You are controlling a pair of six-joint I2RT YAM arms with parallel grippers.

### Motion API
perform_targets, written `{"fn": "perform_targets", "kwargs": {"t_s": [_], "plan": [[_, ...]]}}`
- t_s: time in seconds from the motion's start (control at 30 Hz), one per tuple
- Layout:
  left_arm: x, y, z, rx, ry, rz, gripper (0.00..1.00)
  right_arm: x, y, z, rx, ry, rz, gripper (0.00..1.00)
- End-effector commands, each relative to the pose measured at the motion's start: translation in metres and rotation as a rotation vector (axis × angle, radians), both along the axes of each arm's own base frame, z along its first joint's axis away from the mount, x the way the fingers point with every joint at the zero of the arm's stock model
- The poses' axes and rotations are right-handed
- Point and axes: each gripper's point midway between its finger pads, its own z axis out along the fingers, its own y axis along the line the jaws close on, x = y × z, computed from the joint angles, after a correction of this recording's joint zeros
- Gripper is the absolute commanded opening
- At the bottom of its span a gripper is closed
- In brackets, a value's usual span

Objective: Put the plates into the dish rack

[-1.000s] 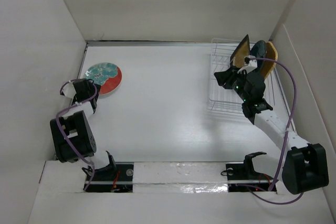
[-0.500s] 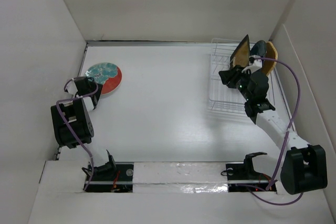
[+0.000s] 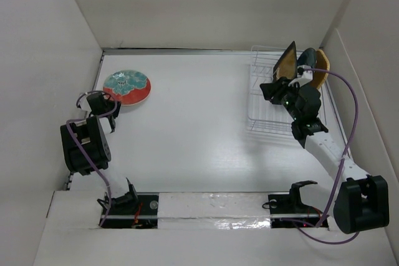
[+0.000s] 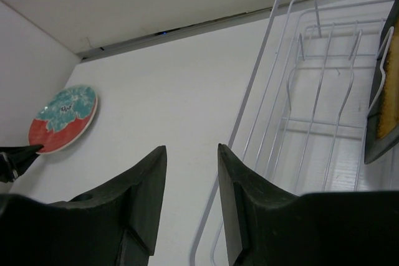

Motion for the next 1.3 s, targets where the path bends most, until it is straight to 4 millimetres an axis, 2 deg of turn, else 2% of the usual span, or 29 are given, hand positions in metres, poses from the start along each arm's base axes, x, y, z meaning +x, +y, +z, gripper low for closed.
{"fn": "perform_targets", "kwargs": {"t_s": [0.0,0.03,0.1,0.13,0.27,0.33,0.37,0.4,0.43,0.47,0.5,0.53,0.57,0.63,0.7,0.73,0.8,0.83,0.87,0.9,0.93,0.97,1.0,1.07,1.1,1.17,1.27], "plan": [[0.001,-0.008,0.040,0.094,-0.110,-0.082,0.00,-0.001,0.004,0.016,0.005,-0.058,0.034,0.48],[0.001,-0.008,0.059,0.116,-0.153,-0.086,0.00,-0.002,0.005,0.018,0.007,-0.067,0.043,0.55],[0.000,-0.014,0.079,0.142,-0.210,-0.126,0.00,-0.004,0.011,0.019,0.010,-0.074,0.078,0.61],[-0.001,-0.020,0.097,0.151,-0.253,-0.159,0.00,-0.004,0.013,0.020,0.015,-0.077,0.092,0.67],[-0.006,-0.032,0.137,0.185,-0.345,-0.221,0.00,-0.009,0.032,0.024,0.031,-0.079,0.191,0.76],[-0.012,-0.038,0.156,0.205,-0.394,-0.240,0.00,-0.012,0.048,0.024,0.029,-0.075,0.236,0.77],[-0.016,-0.043,0.157,0.192,-0.407,-0.255,0.00,-0.010,0.055,0.024,0.024,-0.069,0.250,0.78],[-0.018,-0.051,0.166,0.165,-0.449,-0.264,0.00,-0.009,0.062,0.024,0.023,-0.063,0.259,0.79],[-0.021,-0.055,0.175,0.154,-0.483,-0.271,0.00,-0.013,0.078,0.023,0.017,-0.051,0.300,0.80],[-0.024,-0.068,0.177,0.130,-0.502,-0.309,0.00,-0.012,0.089,0.032,0.018,-0.065,0.322,0.81],[-0.025,-0.076,0.185,0.122,-0.528,-0.330,0.00,-0.009,0.098,0.025,0.013,-0.043,0.337,0.82],[-0.029,-0.079,0.194,0.108,-0.556,-0.335,0.00,-0.015,0.115,0.026,0.014,-0.036,0.380,0.83],[-0.034,-0.087,0.195,0.086,-0.570,-0.370,0.00,-0.015,0.123,0.027,0.020,-0.031,0.397,0.84],[-0.045,-0.095,0.212,0.078,-0.629,-0.394,0.00,-0.009,0.140,0.032,0.041,-0.030,0.425,0.88],[-0.054,-0.107,0.217,0.059,-0.651,-0.432,0.00,-0.007,0.158,0.040,0.063,-0.039,0.461,0.90],[-0.060,-0.113,0.225,0.062,-0.676,-0.451,0.00,0.002,0.164,0.031,0.074,-0.015,0.468,0.90],[-0.066,-0.124,0.226,0.050,-0.687,-0.490,0.00,0.002,0.184,0.027,0.087,0.009,0.526,0.90],[-0.069,-0.131,0.230,0.045,-0.701,-0.512,0.00,0.006,0.192,0.037,0.096,-0.013,0.541,0.90],[-0.073,-0.135,0.228,0.033,-0.705,-0.531,0.00,0.014,0.197,0.024,0.099,0.022,0.541,0.90],[-0.075,-0.141,0.233,0.017,-0.726,-0.549,0.00,0.015,0.205,0.021,0.098,0.033,0.557,0.90],[-0.077,-0.143,0.233,0.011,-0.733,-0.559,0.00,0.018,0.213,0.030,0.106,0.020,0.573,0.90],[-0.081,-0.150,0.232,-0.005,-0.737,-0.587,0.00,0.025,0.219,0.015,0.104,0.056,0.578,0.91],[-0.083,-0.152,0.236,-0.013,-0.753,-0.598,0.00,0.028,0.223,0.011,0.108,0.067,0.596,0.91],[-0.088,-0.156,0.237,-0.016,-0.762,-0.620,0.00,0.030,0.237,0.014,0.131,0.073,0.641,0.90],[-0.090,-0.161,0.239,-0.016,-0.770,-0.636,0.00,0.032,0.243,0.001,0.134,0.102,0.667,0.90],[-0.092,-0.162,0.240,-0.016,-0.778,-0.643,0.00,0.032,0.253,0.002,0.147,0.104,0.695,0.91],[-0.094,-0.166,0.238,-0.032,-0.781,-0.668,0.00,0.030,0.266,-0.009,0.150,0.131,0.718,0.91]]}}
